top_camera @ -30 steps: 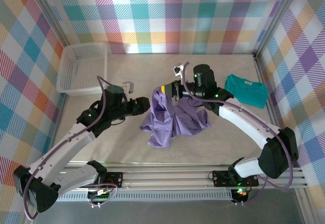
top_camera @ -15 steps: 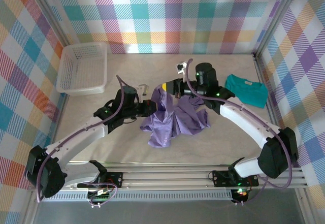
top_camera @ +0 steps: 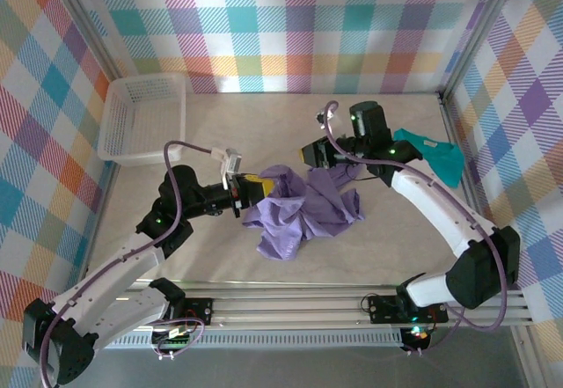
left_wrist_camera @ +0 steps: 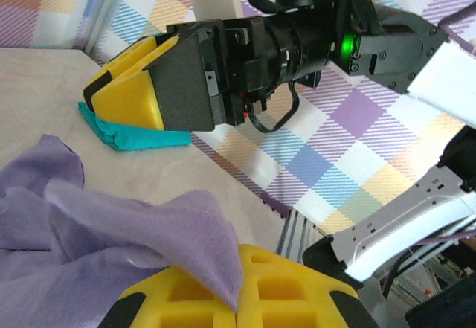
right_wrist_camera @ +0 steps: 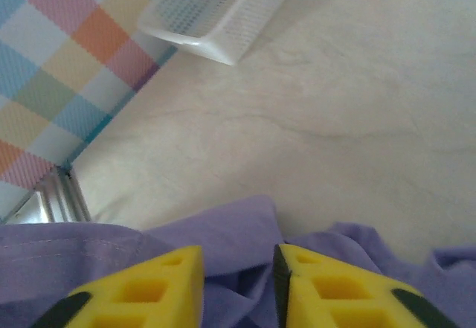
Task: Fold the inside-out t-shirt
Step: Turn the T-shirt inside out at the center of the table.
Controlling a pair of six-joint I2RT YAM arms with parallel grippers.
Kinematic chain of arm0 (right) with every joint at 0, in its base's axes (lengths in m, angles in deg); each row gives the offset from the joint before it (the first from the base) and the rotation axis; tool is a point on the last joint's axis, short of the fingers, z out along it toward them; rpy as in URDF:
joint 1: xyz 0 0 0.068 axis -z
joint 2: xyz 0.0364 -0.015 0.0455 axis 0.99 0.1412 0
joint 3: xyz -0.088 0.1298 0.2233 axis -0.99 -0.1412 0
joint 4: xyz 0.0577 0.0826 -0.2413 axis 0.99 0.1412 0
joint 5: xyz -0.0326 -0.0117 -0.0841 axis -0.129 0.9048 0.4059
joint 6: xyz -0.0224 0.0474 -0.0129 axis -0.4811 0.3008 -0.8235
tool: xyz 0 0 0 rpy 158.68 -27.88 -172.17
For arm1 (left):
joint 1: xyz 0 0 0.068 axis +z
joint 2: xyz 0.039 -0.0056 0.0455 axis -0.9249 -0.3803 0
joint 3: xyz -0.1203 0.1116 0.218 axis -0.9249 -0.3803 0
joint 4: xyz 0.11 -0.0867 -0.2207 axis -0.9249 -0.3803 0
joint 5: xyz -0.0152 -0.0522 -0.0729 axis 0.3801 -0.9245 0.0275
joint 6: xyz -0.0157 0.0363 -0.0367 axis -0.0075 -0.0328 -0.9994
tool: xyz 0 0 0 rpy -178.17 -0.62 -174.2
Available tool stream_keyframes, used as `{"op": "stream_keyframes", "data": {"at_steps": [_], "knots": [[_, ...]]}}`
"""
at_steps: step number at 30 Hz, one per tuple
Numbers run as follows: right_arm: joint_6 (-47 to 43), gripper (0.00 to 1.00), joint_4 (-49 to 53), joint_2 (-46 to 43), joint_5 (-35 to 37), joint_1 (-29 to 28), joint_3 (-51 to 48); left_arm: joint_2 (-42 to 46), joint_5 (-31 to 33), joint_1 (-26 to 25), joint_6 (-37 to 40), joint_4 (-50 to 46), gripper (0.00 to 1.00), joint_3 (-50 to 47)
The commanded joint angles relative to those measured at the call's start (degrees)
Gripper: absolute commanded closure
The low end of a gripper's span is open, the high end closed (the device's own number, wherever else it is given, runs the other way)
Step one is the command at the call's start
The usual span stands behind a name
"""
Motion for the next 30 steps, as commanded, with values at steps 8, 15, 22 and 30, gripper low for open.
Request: {"op": "stream_keyframes", "data": {"at_steps": [8, 15, 22, 30], "knots": [[-10.87, 0.62, -6.79, -13.38, -18.51, -6.19, -10.37, -0.32, -0.54, 0.69, 6.57, 0.88, 1.0, 3.08], [-8.21, 0.62, -15.7, -5.02, -27.19, -6.81, -10.53, 0.14, -1.09, 0.69, 6.84, 0.4, 1.0, 2.99], [-6.69, 0.6, -21.35, -1.79, -31.37, -7.28, -12.37, 0.86, -0.7, 0.72, 6.88, -0.5, 1.0, 3.07], [-4.97, 0.66, -24.42, -0.92, -33.39, -8.08, -12.86, 0.84, -0.17, 0.69, 6.73, -0.73, 1.0, 3.16]]}}
